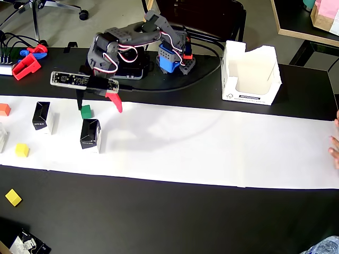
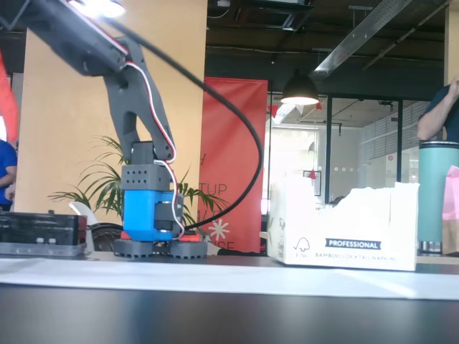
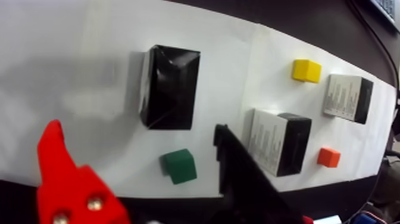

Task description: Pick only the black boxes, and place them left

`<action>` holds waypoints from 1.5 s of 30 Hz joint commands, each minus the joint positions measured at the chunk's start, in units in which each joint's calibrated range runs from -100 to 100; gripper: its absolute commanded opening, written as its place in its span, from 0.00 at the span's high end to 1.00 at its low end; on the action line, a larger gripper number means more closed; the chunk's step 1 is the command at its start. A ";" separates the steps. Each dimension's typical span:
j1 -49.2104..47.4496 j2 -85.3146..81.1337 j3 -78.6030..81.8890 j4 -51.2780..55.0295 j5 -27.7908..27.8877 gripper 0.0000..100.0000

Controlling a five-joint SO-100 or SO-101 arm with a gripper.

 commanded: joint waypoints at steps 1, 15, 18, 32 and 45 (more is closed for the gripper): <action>-0.64 3.12 -9.96 -0.60 -0.11 0.51; -6.70 18.37 -16.61 -0.60 -7.32 0.52; -9.30 20.35 -16.52 -0.60 -9.48 0.54; -20.82 18.37 -0.83 0.27 -21.74 0.93; -41.96 -20.35 39.87 0.19 -34.74 0.93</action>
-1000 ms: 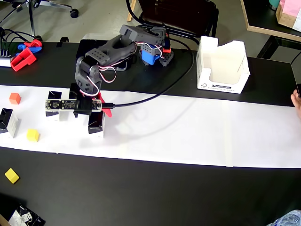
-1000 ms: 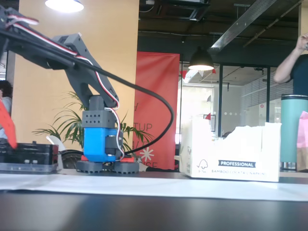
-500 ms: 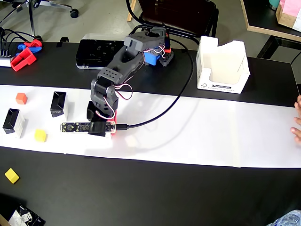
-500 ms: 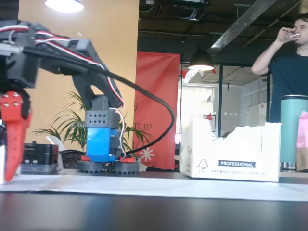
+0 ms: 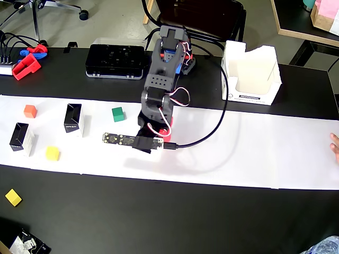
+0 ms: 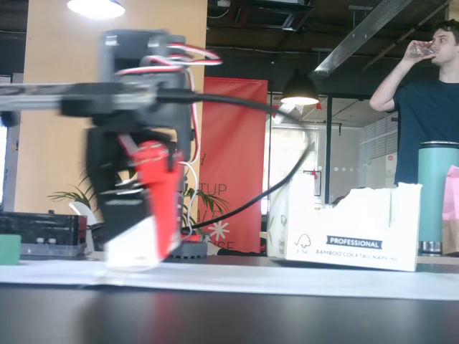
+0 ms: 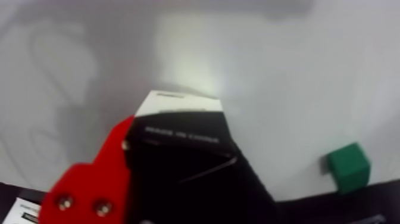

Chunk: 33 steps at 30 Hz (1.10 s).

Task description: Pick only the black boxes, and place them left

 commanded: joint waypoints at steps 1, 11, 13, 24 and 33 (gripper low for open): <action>-10.14 -22.13 8.28 0.36 -5.93 0.93; -35.35 -43.38 16.52 0.36 -20.41 0.93; -40.37 -45.99 16.43 0.36 -23.04 0.93; -60.55 -56.82 16.43 0.36 -29.30 0.93; -70.17 -61.40 15.72 0.44 -30.67 0.93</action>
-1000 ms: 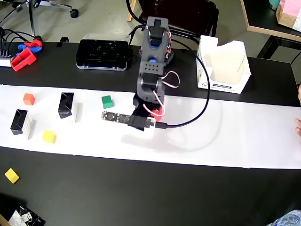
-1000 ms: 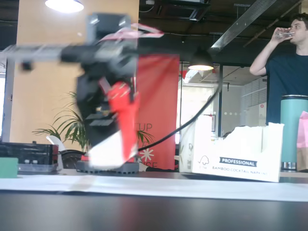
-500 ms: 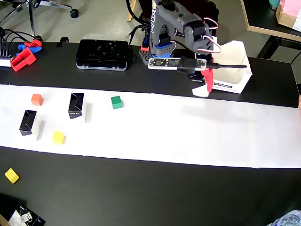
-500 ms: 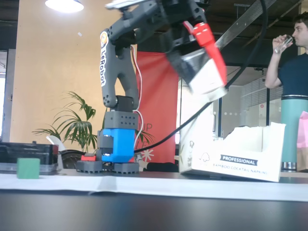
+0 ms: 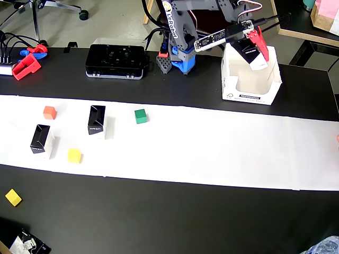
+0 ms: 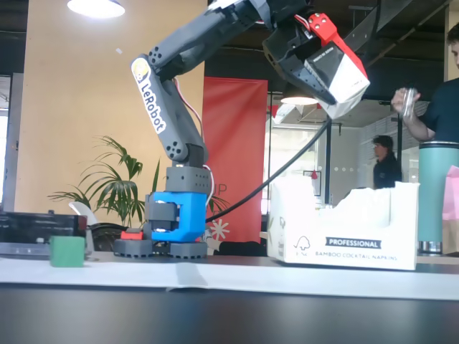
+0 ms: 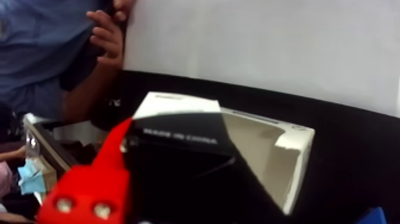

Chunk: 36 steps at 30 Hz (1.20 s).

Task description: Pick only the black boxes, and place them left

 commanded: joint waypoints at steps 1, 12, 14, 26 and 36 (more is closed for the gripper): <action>-5.13 -5.29 -1.57 0.19 -0.54 0.93; -19.51 -5.13 12.52 -0.45 -5.44 0.93; -21.07 -5.05 14.65 -0.61 -5.44 0.93; -22.45 12.25 4.90 -0.61 -5.70 0.54; -20.72 14.78 -6.54 1.54 4.41 0.52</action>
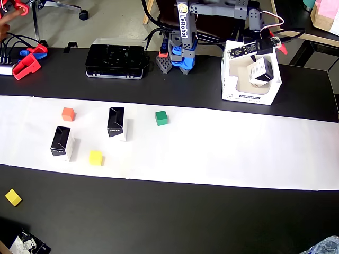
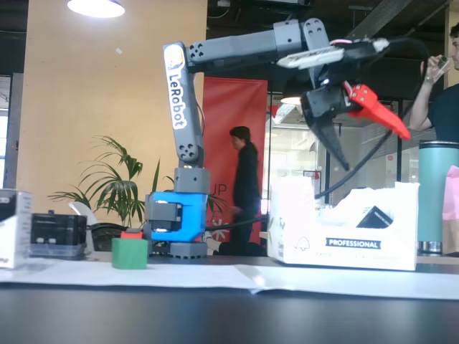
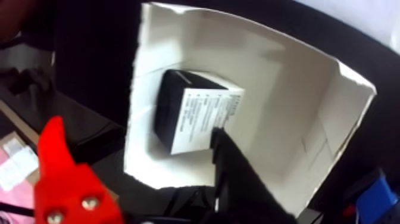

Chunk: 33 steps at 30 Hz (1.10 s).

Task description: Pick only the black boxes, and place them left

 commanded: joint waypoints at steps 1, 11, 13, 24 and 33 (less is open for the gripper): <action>1.37 -3.97 -7.07 3.29 8.31 0.52; 17.74 -17.40 -6.45 14.74 22.47 0.52; 23.37 -20.56 -6.36 14.74 24.57 0.52; 58.97 -29.57 -6.54 14.42 36.73 0.52; 84.44 -29.41 -6.18 13.95 43.79 0.52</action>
